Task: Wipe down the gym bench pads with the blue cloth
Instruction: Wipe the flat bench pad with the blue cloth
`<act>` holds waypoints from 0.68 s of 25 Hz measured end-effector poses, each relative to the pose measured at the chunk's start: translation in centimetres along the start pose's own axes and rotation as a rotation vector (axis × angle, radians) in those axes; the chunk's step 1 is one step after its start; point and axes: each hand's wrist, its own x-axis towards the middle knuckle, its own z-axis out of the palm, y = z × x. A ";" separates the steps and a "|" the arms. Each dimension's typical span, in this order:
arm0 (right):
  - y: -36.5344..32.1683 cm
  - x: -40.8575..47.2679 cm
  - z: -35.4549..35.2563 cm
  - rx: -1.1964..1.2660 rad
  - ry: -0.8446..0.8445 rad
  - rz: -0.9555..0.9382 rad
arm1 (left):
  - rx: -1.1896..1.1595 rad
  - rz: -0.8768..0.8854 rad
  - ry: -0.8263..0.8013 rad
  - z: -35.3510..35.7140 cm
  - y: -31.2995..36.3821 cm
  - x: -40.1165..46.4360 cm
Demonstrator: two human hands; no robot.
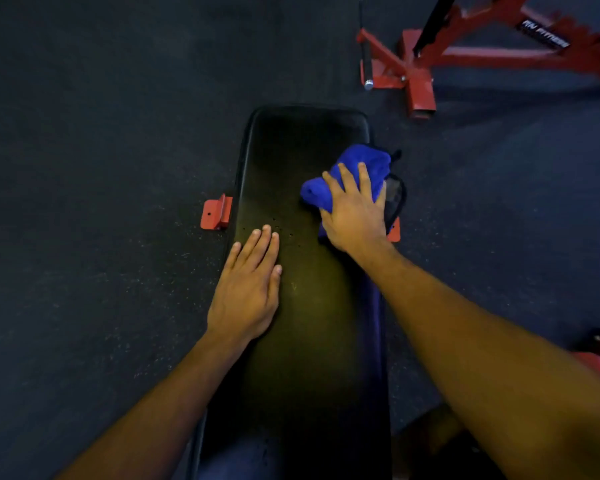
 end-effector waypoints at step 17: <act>-1.5 -0.4 0.7 0.000 0.026 -0.002 | 0.003 -0.003 0.025 0.0 -0.1 0.2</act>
